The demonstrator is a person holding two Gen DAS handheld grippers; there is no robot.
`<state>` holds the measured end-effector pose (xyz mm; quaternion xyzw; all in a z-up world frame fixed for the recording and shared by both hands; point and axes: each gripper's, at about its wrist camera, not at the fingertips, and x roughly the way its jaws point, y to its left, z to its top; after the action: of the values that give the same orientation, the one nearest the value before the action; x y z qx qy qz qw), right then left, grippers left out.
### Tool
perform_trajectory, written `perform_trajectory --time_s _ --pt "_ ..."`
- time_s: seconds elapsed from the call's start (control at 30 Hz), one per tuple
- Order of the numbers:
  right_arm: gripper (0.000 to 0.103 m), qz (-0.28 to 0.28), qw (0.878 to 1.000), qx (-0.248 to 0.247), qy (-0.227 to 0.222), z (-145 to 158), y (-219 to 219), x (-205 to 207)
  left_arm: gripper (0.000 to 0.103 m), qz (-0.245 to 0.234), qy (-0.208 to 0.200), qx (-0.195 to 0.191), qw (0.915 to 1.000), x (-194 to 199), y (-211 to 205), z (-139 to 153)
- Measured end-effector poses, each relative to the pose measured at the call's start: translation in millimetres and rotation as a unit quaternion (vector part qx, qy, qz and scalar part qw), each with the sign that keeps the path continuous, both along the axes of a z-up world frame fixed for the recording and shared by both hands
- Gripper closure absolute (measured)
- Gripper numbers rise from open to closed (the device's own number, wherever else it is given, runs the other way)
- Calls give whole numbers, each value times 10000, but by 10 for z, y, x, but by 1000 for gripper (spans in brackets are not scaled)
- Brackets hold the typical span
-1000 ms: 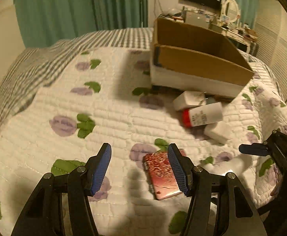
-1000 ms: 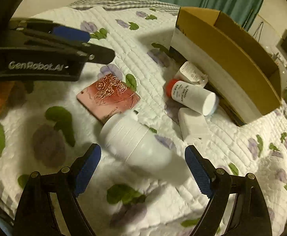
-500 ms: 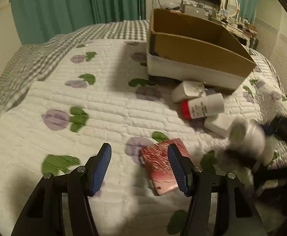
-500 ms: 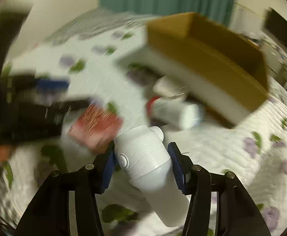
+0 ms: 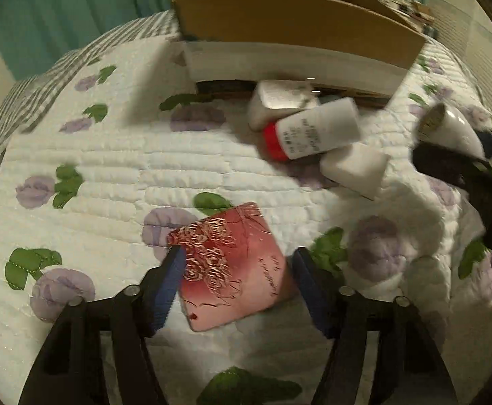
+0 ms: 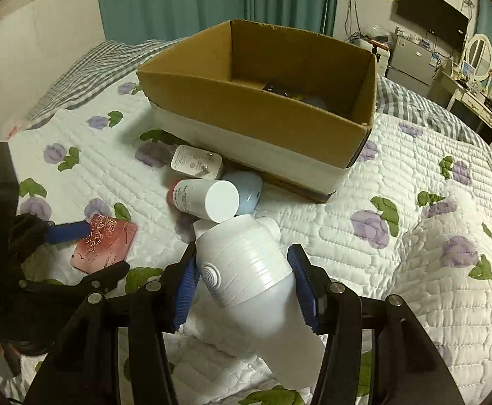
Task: Organize rigid objects
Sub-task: 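Grasp the pink rose phone case with the left tool while the right tool grasps the white hair dryer, then lower the phone case and hair dryer into the box while both tools open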
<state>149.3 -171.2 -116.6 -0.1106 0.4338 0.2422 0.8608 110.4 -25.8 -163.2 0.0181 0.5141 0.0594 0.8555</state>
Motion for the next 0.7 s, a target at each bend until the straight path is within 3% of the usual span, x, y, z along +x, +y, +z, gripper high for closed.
perform_trajectory --time_s 0.1,0.3,0.4,0.7 --pt "51 -19 10000 67 16 14 -46 -11 23 173 100 21 9998 45 66 -81" --pt "51 -14 9998 215 36 22 -69 -24 26 112 177 216 9995 109 36 -199" --pt "51 -4 9996 287 -1 57 -93 -51 31 89 51 69 9999 57 47 -146" --pt "51 -67 9987 434 -269 256 -180 -188 33 4 -432 -121 9990 -141 -67 191"
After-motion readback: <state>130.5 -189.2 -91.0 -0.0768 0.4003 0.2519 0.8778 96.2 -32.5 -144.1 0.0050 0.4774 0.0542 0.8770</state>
